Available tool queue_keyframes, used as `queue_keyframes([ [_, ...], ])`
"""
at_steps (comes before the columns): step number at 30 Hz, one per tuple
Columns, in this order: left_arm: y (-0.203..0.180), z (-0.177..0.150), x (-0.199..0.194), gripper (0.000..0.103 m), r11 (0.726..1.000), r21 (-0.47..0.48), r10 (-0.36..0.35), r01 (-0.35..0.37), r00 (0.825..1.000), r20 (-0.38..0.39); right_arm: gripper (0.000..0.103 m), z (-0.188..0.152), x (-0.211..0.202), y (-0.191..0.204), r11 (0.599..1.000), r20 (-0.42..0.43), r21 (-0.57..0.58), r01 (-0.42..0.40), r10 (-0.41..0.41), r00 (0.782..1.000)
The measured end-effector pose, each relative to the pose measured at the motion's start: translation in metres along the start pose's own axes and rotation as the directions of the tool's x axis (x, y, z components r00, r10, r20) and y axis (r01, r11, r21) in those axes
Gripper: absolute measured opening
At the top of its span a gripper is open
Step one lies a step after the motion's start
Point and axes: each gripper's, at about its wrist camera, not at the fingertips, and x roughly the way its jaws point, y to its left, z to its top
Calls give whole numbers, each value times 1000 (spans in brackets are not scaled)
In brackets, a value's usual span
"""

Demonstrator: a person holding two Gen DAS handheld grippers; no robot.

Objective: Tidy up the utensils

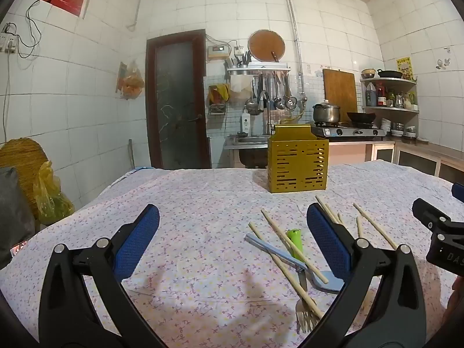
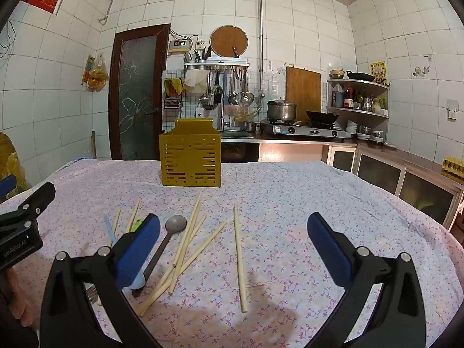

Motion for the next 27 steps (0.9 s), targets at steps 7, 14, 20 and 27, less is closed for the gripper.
queue_keyframes([
  [7, 0, 1, -4, 98, 1000, -5, -5, 5, 1000, 0, 99, 0, 1, 1, 1000, 0, -1, 3, -3, 1000],
  [14, -8, 3, -6, 98, 1000, -3, -6, 6, 1000, -6, 99, 3, -1, 1, 1000, 0, 0, 5, -5, 1000],
  [20, -6, 1, -3, 98, 1000, 5, -10, 10, 1000, -4, 99, 3, 0, -3, 1000, 2, 3, 8, -8, 1000],
  [27, -10, 1, -6, 98, 1000, 3, -8, 8, 1000, -5, 99, 1, -2, -3, 1000, 1, 7, 17, -17, 1000],
])
